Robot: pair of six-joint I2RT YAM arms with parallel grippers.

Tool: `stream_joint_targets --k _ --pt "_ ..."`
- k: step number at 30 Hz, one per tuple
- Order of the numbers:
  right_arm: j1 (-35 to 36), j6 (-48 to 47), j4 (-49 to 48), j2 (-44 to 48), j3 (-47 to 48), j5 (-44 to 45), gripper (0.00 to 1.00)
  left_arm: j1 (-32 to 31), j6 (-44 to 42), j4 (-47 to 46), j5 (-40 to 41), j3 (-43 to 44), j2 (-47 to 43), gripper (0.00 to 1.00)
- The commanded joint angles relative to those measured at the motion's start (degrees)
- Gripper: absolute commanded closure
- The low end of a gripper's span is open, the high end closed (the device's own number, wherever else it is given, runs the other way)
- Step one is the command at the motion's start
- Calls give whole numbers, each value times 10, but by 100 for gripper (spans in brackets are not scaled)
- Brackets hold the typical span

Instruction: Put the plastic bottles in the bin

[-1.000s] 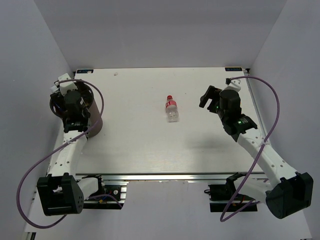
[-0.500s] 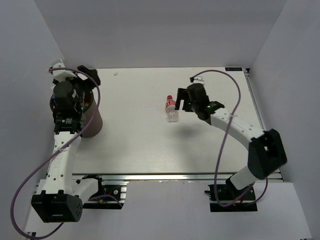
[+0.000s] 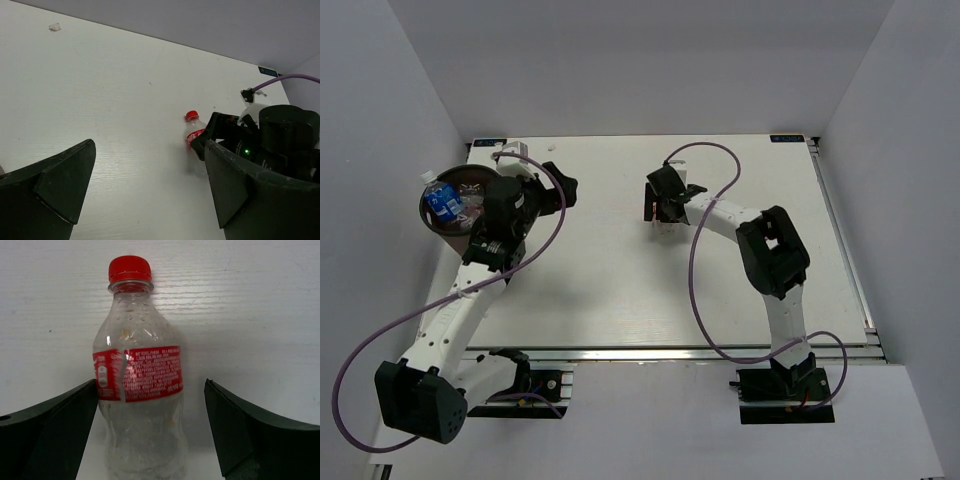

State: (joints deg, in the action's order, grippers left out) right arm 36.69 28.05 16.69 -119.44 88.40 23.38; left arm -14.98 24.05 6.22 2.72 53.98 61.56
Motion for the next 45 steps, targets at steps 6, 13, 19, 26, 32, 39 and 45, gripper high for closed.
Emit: stream_joint_targets --k 6,13,19,26,32,39,45 --pt "-10 -24 -29 -41 17 -55 33 -1 13 -17 1 -4 -12 2" --pt "-7 -98 -202 136 -171 -173 63 -3 49 -38 -83 12 59 2" --pt "-7 -205 -315 285 -312 -489 65 -37 87 -117 -244 9 134 2" --pt "-7 -205 -362 330 -346 -580 66 -88 114 -150 -299 8 160 2" --pt "-6 -199 -384 350 -354 -601 66 -100 110 -152 -258 2 157 4" --pt "-6 -180 -399 361 -353 -561 66 -122 76 -140 -278 9 156 51" --pt "-7 -172 -369 366 -333 -541 19 -129 77 -143 -211 18 136 100"
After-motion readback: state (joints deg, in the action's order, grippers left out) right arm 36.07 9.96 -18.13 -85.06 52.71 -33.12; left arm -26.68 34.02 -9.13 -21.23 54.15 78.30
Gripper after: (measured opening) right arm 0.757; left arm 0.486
